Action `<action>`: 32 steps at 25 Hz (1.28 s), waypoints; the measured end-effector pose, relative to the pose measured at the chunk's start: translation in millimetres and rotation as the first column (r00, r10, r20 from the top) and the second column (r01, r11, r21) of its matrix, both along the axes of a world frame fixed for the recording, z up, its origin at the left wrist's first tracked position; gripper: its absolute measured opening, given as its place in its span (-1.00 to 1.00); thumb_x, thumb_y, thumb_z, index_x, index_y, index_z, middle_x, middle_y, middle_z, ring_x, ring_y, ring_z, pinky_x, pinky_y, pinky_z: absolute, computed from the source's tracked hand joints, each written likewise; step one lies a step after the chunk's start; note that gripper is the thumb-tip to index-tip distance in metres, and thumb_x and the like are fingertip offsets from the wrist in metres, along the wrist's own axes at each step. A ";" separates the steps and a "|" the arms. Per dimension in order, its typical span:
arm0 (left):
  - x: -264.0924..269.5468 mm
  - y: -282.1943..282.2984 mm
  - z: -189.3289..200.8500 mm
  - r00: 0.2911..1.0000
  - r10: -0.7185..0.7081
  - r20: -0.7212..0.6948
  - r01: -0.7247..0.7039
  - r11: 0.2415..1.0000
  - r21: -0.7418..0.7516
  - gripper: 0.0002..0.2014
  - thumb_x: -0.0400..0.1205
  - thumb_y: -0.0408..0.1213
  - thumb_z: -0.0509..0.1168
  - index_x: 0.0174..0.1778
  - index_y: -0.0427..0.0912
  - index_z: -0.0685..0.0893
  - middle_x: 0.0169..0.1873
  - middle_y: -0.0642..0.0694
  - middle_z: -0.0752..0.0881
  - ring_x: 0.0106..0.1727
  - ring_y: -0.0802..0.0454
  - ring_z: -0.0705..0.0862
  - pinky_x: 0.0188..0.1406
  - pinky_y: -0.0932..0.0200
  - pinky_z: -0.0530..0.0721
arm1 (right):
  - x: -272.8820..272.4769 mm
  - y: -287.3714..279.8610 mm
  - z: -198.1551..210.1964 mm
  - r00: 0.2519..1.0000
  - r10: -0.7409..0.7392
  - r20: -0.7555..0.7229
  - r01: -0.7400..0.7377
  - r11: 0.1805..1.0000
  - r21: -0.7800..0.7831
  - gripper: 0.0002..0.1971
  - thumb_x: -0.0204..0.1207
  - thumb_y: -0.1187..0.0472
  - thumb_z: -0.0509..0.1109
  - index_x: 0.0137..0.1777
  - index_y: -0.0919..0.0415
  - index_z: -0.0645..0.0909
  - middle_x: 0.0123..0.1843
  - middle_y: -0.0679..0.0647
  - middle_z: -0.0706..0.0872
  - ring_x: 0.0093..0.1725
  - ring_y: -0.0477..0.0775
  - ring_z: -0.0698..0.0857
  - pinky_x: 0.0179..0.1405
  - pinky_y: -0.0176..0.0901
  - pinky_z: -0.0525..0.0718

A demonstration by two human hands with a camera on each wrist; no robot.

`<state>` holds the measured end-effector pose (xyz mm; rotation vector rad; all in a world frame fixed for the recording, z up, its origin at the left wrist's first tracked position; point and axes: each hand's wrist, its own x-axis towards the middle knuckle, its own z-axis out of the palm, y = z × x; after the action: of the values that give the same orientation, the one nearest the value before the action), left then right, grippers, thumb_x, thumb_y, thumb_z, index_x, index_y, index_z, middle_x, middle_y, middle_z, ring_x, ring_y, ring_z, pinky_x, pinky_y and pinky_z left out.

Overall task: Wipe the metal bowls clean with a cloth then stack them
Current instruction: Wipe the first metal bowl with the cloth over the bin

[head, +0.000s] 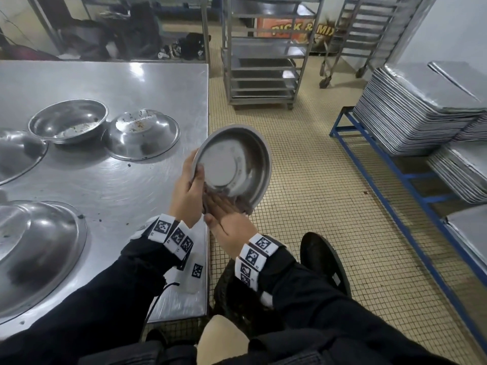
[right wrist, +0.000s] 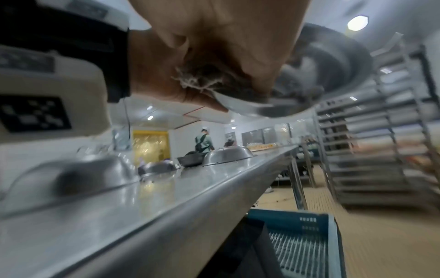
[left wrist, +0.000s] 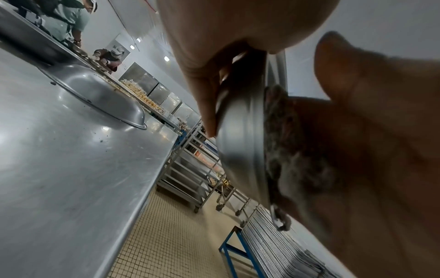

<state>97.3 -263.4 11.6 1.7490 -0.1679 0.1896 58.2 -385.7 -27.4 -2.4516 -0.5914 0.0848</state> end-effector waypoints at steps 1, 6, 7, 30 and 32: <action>1.3 1.1 0.1 1.000 0.006 0.002 -0.006 1.000 -0.003 -0.62 0.80 -0.15 -0.03 0.54 -0.11 0.34 0.25 -0.17 0.62 0.19 0.03 0.64 -0.07 0.49 0.61 | -2.1 -0.4 -0.5 1.000 -0.016 0.017 0.016 1.000 0.026 -0.45 0.72 -0.08 -0.12 0.66 0.07 0.03 0.68 0.00 0.13 0.65 -0.07 0.03 0.58 -0.26 -0.21; 1.3 -1.0 9.7 1.000 -0.014 -0.023 0.015 0.999 0.043 -0.65 0.79 -0.10 0.02 0.50 0.04 0.40 0.16 0.00 0.65 0.13 0.22 0.64 -0.11 0.50 0.61 | 17.6 -55.2 -11.9 0.984 -0.157 0.089 0.179 0.901 -0.394 -0.44 0.65 -0.20 -0.33 0.65 -0.17 -0.03 0.69 -0.12 0.04 0.66 -0.04 -0.17 0.61 0.28 -0.21; -0.3 -3.1 9.4 0.999 -0.013 -0.051 0.014 1.000 0.018 -0.66 0.79 -0.10 0.03 0.48 0.01 0.44 0.13 0.07 0.66 0.12 0.26 0.63 -0.08 0.52 0.61 | 25.5 -65.2 -10.8 0.975 -0.198 0.099 0.221 0.857 -0.466 -0.45 0.66 -0.19 -0.32 0.65 -0.19 -0.10 0.69 -0.14 -0.09 0.64 0.00 -0.30 0.59 0.33 -0.27; -8.8 -4.5 13.9 0.967 -0.148 -0.206 0.103 0.971 -0.214 -0.34 0.63 -0.47 0.29 0.51 0.20 0.22 0.21 -0.06 0.62 0.11 0.00 0.74 0.00 0.07 0.77 | 42.9 -57.1 33.7 0.611 -0.706 -0.360 0.732 0.330 0.596 -0.83 0.66 0.15 0.24 0.19 0.13 0.53 -0.06 -0.05 0.70 -0.10 -0.06 0.73 -0.16 -0.22 0.72; -5.4 -4.0 9.8 0.977 -0.077 -0.199 0.041 0.983 -0.178 -0.31 0.63 -0.50 0.25 0.55 0.18 0.20 0.24 -0.10 0.60 0.21 -0.08 0.68 0.14 -0.07 0.74 | 39.2 -54.4 36.7 0.652 -0.668 -0.359 0.706 0.362 0.609 -0.79 0.69 0.10 0.18 0.25 0.07 0.53 -0.07 -0.08 0.71 -0.11 -0.11 0.72 -0.07 -0.13 0.73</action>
<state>92.0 -267.4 21.4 1.5767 -0.0508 -0.0207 97.5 -440.1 9.3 -1.6986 0.4515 -0.3731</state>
